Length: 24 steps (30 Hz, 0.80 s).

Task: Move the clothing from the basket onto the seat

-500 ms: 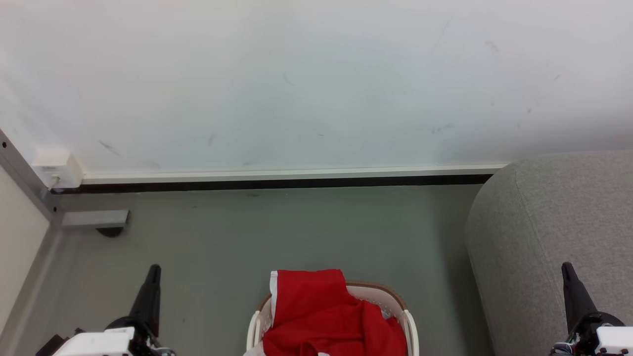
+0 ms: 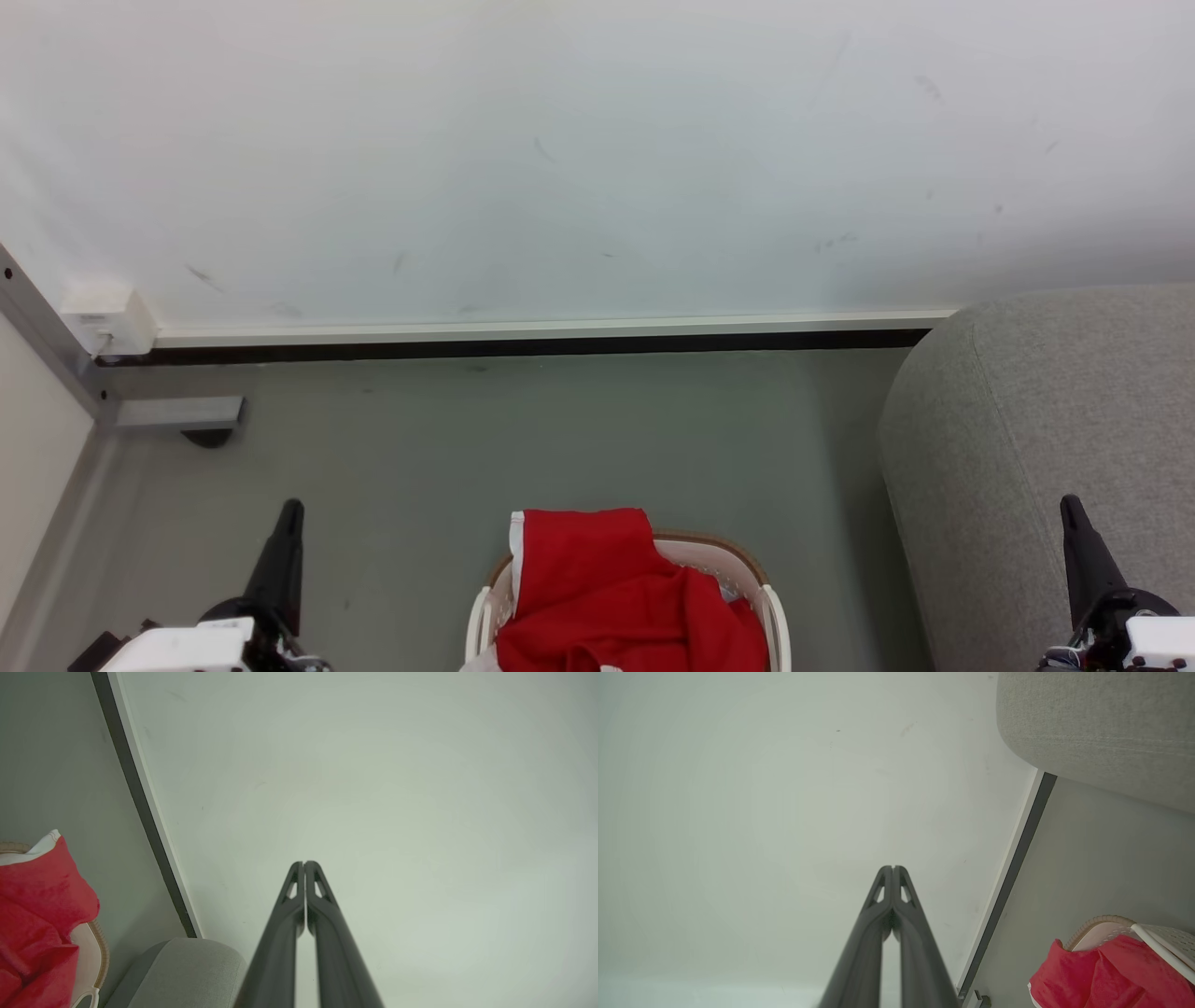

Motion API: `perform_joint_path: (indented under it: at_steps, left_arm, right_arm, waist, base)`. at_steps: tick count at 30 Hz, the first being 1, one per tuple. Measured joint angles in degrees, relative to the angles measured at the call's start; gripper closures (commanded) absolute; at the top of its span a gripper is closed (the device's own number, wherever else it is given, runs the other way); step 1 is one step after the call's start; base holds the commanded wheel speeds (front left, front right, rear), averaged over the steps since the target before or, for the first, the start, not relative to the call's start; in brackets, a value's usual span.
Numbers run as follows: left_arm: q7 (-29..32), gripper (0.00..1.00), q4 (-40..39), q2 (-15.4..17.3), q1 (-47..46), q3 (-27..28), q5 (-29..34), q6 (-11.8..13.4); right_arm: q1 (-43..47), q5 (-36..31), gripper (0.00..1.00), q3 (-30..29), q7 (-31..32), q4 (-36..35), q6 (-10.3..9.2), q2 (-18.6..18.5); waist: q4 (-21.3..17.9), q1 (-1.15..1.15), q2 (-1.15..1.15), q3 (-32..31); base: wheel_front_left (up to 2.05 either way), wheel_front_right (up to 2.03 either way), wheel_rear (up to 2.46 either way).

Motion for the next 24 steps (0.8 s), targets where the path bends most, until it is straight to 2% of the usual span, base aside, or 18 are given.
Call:
perform_joint_path:
  at_steps: [24]
  left_arm:
    - [0.00, 1.00, 0.00, 0.00, 0.00, 0.00, 0.00, 0.00]
  right_arm:
    - [0.00, 0.00, 1.00, 0.00, 0.00, 0.00, 0.00, 0.00]
  waist:
    - [0.00, 0.00, 0.00, 0.00]
  base:
    - [0.00, 0.00, 0.00]
